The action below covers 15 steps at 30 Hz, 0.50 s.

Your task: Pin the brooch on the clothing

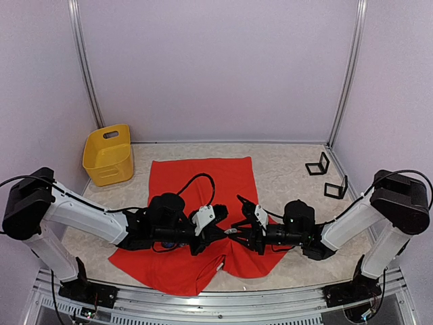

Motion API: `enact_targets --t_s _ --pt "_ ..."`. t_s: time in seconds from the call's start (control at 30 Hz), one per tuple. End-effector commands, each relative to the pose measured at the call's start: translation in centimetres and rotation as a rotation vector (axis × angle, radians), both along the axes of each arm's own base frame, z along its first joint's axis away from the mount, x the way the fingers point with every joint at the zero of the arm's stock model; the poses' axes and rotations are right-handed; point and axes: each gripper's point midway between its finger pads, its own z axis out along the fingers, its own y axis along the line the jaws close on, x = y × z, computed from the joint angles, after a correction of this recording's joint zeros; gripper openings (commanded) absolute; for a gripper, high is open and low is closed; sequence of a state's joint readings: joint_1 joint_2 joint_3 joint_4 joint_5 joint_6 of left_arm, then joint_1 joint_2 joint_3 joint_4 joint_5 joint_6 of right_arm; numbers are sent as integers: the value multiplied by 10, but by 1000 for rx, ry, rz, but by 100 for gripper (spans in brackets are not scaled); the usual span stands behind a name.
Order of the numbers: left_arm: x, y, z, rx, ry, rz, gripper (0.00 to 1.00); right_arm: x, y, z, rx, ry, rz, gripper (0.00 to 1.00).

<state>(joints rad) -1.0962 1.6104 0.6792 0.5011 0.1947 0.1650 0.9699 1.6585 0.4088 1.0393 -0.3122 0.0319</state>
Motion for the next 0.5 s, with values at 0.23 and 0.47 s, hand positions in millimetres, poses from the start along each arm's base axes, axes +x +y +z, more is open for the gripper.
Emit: enact_targets --t_s 0.23,0.47 --pt "-15 -5 7 -19 -1 -55 0 24 -3 17 44 60 -124 31" --pt "-14 -4 4 -8 -4 -45 0 29 -5 21 65 95 -149 33"
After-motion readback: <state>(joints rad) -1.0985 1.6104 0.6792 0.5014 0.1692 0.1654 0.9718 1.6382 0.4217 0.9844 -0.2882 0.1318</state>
